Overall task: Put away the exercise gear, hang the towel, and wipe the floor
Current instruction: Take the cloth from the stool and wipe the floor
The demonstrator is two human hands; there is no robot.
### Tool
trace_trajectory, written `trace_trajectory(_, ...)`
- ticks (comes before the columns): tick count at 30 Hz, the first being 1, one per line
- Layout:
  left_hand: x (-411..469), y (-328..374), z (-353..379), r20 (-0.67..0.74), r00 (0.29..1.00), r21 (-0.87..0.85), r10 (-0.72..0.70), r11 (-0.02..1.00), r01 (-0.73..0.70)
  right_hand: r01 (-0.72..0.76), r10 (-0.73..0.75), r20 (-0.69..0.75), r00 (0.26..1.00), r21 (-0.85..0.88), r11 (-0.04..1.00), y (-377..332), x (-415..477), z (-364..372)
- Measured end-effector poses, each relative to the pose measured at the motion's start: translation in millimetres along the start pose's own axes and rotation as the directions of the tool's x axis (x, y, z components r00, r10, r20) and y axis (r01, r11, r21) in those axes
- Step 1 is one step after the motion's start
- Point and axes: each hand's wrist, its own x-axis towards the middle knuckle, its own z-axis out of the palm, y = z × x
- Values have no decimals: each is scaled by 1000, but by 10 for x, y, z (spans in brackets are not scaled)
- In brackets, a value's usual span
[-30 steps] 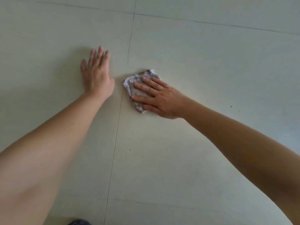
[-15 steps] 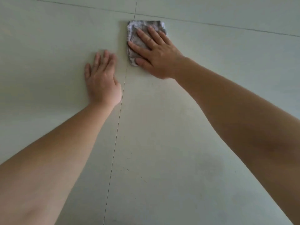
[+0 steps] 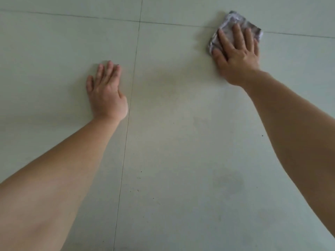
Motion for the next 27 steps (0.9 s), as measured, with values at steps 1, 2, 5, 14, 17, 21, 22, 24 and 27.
trace_trajectory(1, 7, 1, -1, 1, 1000, -2, -2, 1000, 2, -56, 56, 7, 998, 2, 998, 109, -44, -43)
trace_trajectory(2, 20, -3, -4, 1, 1000, -3, -4, 1000, 4, -75, 75, 0, 997, -1, 997, 142, -88, -53)
trace_trajectory(5, 22, -1, 1, -24, 1000, -9, -8, 1000, 8, -8, 8, 14, 1000, 7, 1000, -60, -379, 60)
trace_trajectory(14, 46, 87, -41, 86, 996, 128, -25, 992, 14, 592, -592, 23, 806, -86, 802, -657, -1920, 709)
trace_trajectory(17, -73, 310, -154, 95, 995, 140, -39, 990, 26, 694, -691, 74, 719, -111, 711, -259, -2037, 637)
trace_trajectory(21, -365, 916, -142, 62, 997, -48, 40, 998, -37, 350, -354, -19, 935, -121, 929, 491, -1639, 367)
trace_trajectory(22, -396, 1081, -95, 91, 992, -52, 87, 995, -83, 255, -260, -28, 965, -117, 960, 648, -1536, 286)
trace_trajectory(24, -379, 1352, 15, 168, 969, -31, 180, 984, -177, 107, -109, -24, 994, -75, 991, 802, -1375, 173)
trace_trajectory(27, -346, 1499, 196, 237, 961, 41, 143, 987, -157, -58, 58, -5, 998, 33, 998, 626, -1250, 141)
